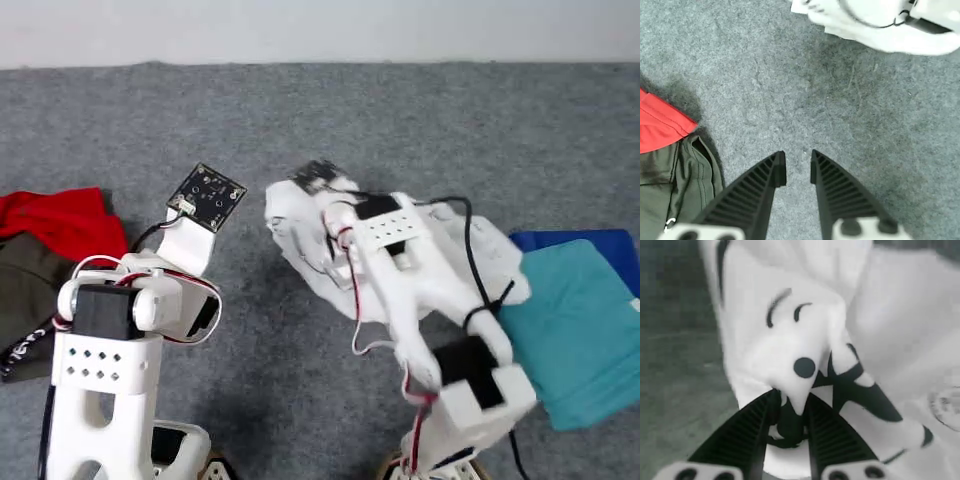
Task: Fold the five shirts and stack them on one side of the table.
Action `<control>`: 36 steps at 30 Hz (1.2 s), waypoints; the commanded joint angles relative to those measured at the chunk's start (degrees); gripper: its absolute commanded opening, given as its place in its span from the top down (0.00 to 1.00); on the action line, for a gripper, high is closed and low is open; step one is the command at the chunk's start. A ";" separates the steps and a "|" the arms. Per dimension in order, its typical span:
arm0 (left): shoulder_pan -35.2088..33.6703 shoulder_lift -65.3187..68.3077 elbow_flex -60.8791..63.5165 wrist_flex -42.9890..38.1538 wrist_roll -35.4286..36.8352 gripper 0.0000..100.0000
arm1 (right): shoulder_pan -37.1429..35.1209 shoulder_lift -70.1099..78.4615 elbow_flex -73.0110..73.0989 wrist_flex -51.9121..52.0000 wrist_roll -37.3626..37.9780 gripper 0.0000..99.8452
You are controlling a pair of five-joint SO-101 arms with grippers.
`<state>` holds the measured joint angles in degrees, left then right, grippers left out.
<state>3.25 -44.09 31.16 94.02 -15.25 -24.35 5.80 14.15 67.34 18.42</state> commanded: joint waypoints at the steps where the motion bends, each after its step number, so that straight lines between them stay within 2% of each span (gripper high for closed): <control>1: 0.09 -1.05 -2.33 -0.53 -0.18 0.91 | -4.53 -12.62 -7.30 6.73 0.09 0.99; 7: -2.02 -1.05 -2.33 -0.53 -0.18 0.91 | -3.74 -27.47 -11.52 6.20 -2.20 0.99; 10: -5.01 -1.05 -2.33 -0.53 -0.18 0.91 | 1.10 -26.86 -8.88 3.12 -4.84 0.99; 14: -5.45 -1.05 -2.42 -0.53 -0.18 0.91 | 6.20 -19.38 -0.79 -4.70 -6.33 0.97; 20: -5.45 -1.05 -2.42 -0.53 -0.18 0.91 | 11.74 -2.33 1.14 -9.98 -6.77 0.73; 24: -5.45 -1.05 -2.33 -0.53 -0.18 0.91 | 16.48 1.89 -5.19 -5.93 -6.95 0.72; 29: -5.45 -1.05 -2.33 -0.53 -0.18 0.91 | 19.30 -2.07 -14.77 7.16 -6.68 0.72; 36: -5.45 -0.97 -2.24 -0.79 -0.18 0.91 | 14.90 -12.09 -17.41 17.71 -6.68 0.72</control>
<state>-1.67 -44.09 31.16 94.02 -15.25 -6.95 -1.14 -0.97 82.29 12.00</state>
